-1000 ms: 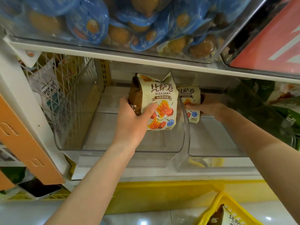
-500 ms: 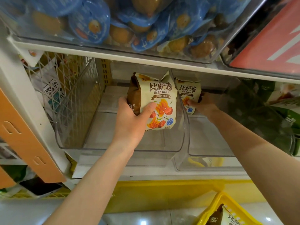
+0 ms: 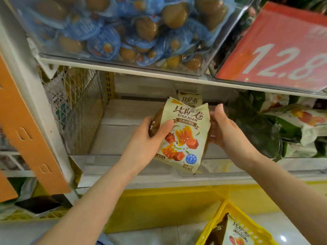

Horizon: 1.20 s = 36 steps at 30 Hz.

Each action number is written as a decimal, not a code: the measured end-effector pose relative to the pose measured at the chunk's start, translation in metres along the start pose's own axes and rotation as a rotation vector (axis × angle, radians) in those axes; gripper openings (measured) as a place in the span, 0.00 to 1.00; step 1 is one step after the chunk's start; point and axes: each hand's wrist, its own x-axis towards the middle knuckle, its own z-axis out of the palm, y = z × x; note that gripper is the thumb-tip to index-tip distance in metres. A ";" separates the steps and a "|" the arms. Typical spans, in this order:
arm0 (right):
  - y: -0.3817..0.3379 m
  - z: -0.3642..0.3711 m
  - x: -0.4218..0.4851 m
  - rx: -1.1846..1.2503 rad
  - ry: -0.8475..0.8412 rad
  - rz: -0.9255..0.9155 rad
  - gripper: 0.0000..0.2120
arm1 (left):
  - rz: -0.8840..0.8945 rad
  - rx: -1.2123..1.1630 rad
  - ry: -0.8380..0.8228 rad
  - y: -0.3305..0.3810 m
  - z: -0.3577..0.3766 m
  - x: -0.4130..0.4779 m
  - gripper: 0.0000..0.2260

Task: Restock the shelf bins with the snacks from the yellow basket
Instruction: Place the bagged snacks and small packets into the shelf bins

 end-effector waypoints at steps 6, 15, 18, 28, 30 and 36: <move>-0.010 -0.017 -0.027 -0.136 0.016 0.072 0.26 | 0.088 0.006 -0.159 0.002 0.022 -0.005 0.15; -0.003 -0.090 -0.011 -0.146 0.415 0.051 0.21 | 0.507 0.638 -0.221 -0.011 0.040 0.042 0.15; 0.021 -0.105 0.015 -0.309 0.549 0.068 0.16 | 0.638 0.805 -0.263 -0.024 0.036 0.052 0.12; 0.072 -0.114 0.124 -0.595 0.439 0.167 0.29 | 0.678 0.825 -0.249 -0.029 0.035 0.053 0.15; 0.079 -0.113 0.132 -0.697 0.286 0.230 0.27 | 0.677 0.827 -0.241 -0.029 0.036 0.053 0.13; 0.079 -0.126 0.154 -0.614 0.377 0.186 0.25 | 0.683 0.819 -0.228 -0.029 0.036 0.053 0.14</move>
